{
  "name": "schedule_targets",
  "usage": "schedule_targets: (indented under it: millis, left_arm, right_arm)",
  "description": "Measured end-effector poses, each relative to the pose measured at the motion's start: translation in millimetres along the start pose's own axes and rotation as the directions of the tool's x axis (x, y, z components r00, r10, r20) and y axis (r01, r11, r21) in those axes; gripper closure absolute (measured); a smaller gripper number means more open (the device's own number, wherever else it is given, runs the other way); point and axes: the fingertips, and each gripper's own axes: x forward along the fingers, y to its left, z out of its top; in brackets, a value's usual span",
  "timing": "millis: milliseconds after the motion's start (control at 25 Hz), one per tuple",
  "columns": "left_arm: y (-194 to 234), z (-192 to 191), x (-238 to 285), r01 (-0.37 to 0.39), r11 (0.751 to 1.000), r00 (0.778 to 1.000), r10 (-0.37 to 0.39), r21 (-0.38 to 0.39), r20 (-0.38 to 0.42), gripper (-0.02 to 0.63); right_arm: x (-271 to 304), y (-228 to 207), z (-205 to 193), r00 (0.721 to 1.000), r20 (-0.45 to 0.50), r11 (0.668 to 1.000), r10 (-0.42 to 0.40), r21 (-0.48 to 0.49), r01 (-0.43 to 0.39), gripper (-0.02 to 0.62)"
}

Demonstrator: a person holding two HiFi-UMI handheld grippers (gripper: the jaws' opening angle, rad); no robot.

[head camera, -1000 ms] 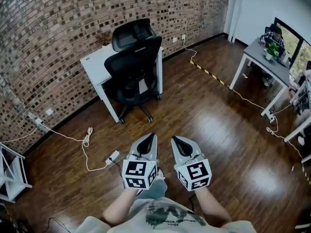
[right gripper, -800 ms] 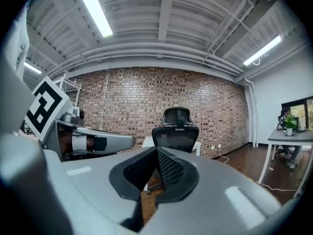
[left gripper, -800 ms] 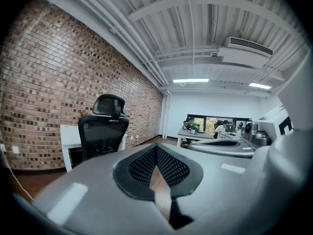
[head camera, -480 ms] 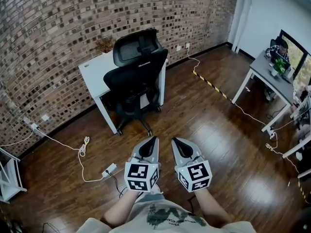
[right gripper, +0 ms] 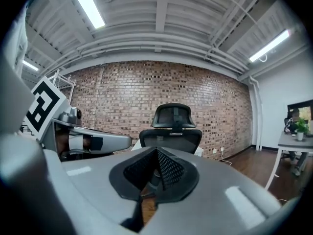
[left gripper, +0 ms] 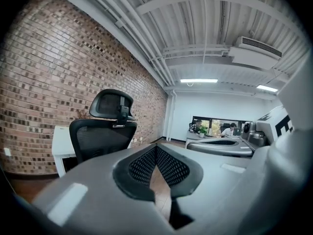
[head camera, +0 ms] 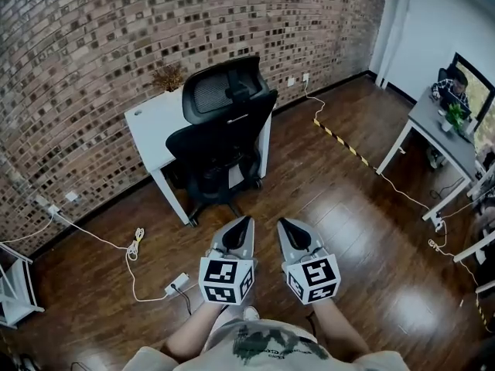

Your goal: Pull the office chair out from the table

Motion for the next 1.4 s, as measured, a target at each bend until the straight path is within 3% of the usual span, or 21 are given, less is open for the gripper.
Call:
schedule_targets:
  millis: [720, 1400]
  left_arm:
    - [60.5, 12.3, 76.3, -0.067, 0.998, 0.998, 0.067, -0.003, 0.009, 0.594]
    - [126.2, 62.6, 210.2, -0.253, 0.967, 0.966, 0.254, -0.028, 0.054, 0.594]
  right_arm:
    - [99.3, -41.5, 6.2, 0.998, 0.014, 0.998, 0.059, -0.009, -0.059, 0.594]
    - [233.6, -132.9, 39.5, 0.968, 0.025, 0.968, 0.25, -0.035, -0.249, 0.586]
